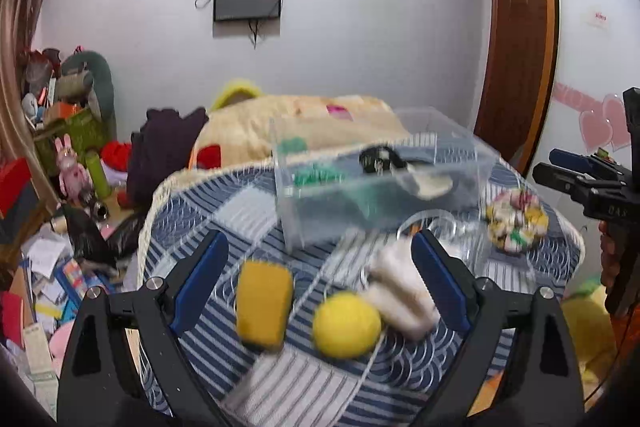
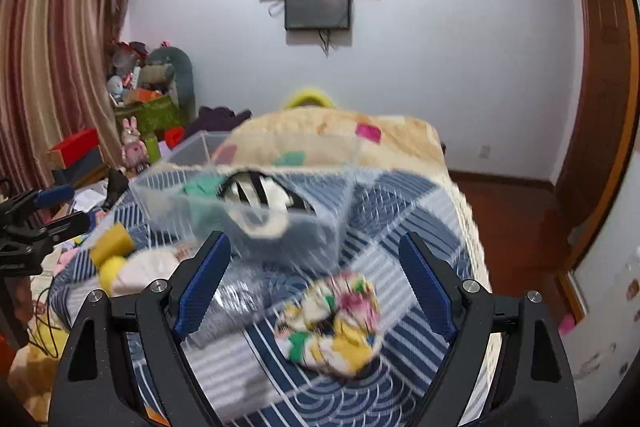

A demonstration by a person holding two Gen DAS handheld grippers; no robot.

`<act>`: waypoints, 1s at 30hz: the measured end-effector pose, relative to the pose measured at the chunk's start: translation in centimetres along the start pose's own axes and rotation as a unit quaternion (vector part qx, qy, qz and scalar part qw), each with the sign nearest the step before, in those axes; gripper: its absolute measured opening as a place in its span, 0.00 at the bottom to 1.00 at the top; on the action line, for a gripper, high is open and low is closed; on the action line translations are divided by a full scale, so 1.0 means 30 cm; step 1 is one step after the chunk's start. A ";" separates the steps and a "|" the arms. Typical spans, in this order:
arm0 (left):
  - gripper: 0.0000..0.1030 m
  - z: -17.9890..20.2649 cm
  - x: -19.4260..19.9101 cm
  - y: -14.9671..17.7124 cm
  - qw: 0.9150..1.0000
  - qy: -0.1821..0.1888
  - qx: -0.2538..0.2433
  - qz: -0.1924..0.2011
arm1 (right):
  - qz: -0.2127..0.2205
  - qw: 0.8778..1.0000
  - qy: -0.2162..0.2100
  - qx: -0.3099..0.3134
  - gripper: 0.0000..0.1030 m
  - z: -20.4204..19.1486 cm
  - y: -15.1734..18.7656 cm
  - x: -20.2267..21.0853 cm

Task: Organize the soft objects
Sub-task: 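Grasp the yellow sponge with the left tool while the right tool grasps the floral scrunchie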

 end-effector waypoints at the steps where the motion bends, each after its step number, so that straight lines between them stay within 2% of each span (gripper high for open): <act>1: 0.91 -0.006 -0.004 0.021 1.000 -0.004 0.001 -0.005 | -0.006 1.000 0.003 -0.006 0.82 0.010 0.020 -0.006; 5: 0.91 -0.052 -0.019 0.080 0.999 -0.028 0.017 -0.011 | -0.032 0.999 0.012 -0.027 0.82 0.044 0.108 -0.028; 8: 0.85 -0.094 -0.028 0.100 0.999 -0.037 0.030 -0.012 | -0.050 0.998 0.016 -0.041 0.82 0.066 0.170 -0.038; 10: 0.74 -0.105 -0.048 0.113 0.999 -0.037 0.034 -0.022 | -0.059 0.997 0.014 -0.050 0.82 0.076 0.195 -0.044; 15: 0.59 -0.135 -0.121 0.146 0.996 -0.058 0.040 -0.049 | -0.072 0.996 0.007 -0.058 0.82 0.067 0.215 -0.065; 17: 0.51 -0.144 -0.146 0.151 0.996 -0.051 0.048 -0.058 | -0.076 0.996 0.011 -0.052 0.80 0.063 0.218 -0.075; 18: 0.45 -0.145 -0.161 0.157 0.995 -0.046 0.052 -0.065 | -0.079 0.996 0.013 -0.048 0.70 0.058 0.222 -0.081; 19: 0.38 -0.144 -0.171 0.161 0.995 -0.043 0.054 -0.068 | -0.083 0.995 0.015 -0.044 0.54 0.055 0.228 -0.086; 22: 0.34 -0.141 -0.185 0.174 0.995 -0.039 0.054 -0.071 | -0.091 0.995 0.003 -0.031 0.35 0.032 0.235 -0.088; 24: 0.33 -0.139 -0.179 0.174 0.996 -0.038 0.051 -0.065 | -0.086 0.996 0.004 -0.017 0.26 0.020 0.231 -0.072; 27: 0.32 -0.141 -0.162 0.166 0.996 -0.031 0.056 -0.056 | -0.079 0.997 0.002 -0.016 0.17 0.022 0.219 -0.059; 30: 0.31 -0.144 -0.135 0.140 0.997 -0.029 0.059 -0.043 | -0.065 0.998 0.002 -0.018 0.16 0.022 0.192 -0.041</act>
Point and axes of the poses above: each gripper's, at about its wrist camera, not at the fingertips, and x roughly against the way its jaws point, z to its right, y to its underside, the point moved 7 cm from there along -x, roughly the way its jaws point, and after that the axes turned 5 degrees about -y, right-handed, at the moved point
